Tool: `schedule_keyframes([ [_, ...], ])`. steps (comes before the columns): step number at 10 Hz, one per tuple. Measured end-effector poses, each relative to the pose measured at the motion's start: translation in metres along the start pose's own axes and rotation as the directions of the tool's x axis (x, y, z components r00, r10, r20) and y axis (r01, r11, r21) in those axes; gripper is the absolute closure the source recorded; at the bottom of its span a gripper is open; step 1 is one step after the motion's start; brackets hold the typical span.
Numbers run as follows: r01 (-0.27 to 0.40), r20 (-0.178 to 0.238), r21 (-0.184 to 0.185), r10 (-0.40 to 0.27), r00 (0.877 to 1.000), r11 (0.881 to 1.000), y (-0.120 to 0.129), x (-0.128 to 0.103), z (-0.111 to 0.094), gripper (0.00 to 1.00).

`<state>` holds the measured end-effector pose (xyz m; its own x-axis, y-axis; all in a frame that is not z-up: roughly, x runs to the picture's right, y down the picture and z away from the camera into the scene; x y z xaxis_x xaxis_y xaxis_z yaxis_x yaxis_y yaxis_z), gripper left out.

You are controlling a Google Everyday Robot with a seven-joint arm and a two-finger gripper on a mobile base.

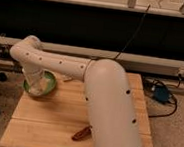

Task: Place the white sponge in the ceramic bowl

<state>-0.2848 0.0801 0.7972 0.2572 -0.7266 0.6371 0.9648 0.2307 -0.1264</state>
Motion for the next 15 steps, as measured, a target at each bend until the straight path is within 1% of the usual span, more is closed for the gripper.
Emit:
schedule_keyframes([
  [1,-0.001,0.0,-0.001,0.001,1.0,1.0,-0.006,0.01,0.002,1.0],
  [4,-0.028,0.001,0.014,0.028,1.0,1.0,-0.011,0.027,0.005,0.99],
  [5,-0.035,-0.001,0.032,0.035,0.999,0.999,-0.015,0.029,0.005,0.96],
  [6,-0.047,-0.003,0.056,0.047,0.999,0.997,-0.02,0.031,0.006,0.85],
  [7,-0.058,-0.006,0.072,0.058,0.998,0.996,-0.024,0.035,0.007,0.74],
  [10,-0.072,-0.005,0.1,0.073,0.997,0.992,-0.034,0.042,0.011,0.45],
  [11,-0.074,-0.002,0.113,0.074,0.997,0.991,-0.038,0.045,0.012,0.34],
  [12,-0.075,0.001,0.129,0.076,0.997,0.989,-0.039,0.047,0.011,0.27],
  [13,-0.078,0.0,0.133,0.078,0.997,0.988,-0.033,0.05,0.01,0.21],
  [14,-0.078,-0.001,0.121,0.079,0.997,0.99,-0.028,0.05,0.01,0.2],
  [15,-0.08,-0.001,0.12,0.081,0.997,0.989,-0.027,0.05,0.009,0.2],
])
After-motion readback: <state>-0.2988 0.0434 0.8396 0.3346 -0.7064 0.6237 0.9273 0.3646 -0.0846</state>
